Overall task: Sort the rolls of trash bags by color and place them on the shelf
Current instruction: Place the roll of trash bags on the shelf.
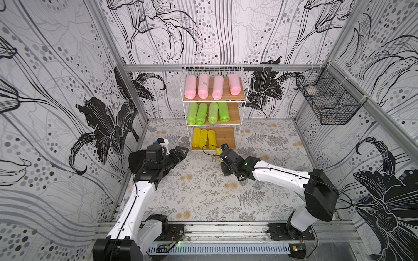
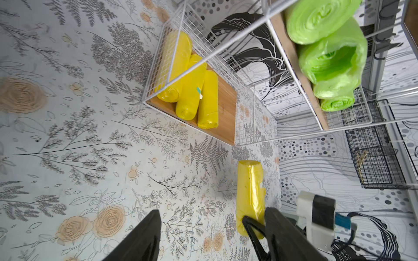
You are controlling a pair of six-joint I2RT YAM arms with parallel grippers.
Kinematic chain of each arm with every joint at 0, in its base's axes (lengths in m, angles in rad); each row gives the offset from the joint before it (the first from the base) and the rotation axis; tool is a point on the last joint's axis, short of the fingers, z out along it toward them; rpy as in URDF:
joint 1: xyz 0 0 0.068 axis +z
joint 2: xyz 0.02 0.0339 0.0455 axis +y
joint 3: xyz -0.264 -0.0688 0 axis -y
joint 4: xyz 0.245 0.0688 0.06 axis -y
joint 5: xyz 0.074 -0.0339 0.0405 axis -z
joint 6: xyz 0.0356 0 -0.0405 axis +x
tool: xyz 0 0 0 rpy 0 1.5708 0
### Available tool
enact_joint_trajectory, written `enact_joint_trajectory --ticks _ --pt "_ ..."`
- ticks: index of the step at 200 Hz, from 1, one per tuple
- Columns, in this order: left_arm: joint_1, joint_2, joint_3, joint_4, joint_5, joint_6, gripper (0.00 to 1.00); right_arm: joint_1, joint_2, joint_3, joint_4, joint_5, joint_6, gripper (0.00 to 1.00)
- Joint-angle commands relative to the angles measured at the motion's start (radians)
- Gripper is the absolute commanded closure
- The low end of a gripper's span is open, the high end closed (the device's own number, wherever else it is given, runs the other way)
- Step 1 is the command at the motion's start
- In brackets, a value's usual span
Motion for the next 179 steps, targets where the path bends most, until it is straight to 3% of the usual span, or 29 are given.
enact_joint_trajectory --ticks 1,63,179 --pt "-0.042 0.008 -0.026 0.146 -0.045 -0.036 0.26 -0.034 0.054 0.078 0.035 0.042 -0.031 0.62" --pt "-0.137 0.064 -0.034 0.183 -0.087 -0.038 0.25 -0.102 0.225 0.213 0.068 0.075 -0.075 0.62" --pt "-0.164 0.085 -0.013 0.143 -0.117 -0.007 0.25 -0.181 0.431 0.402 0.068 0.077 -0.119 0.62"
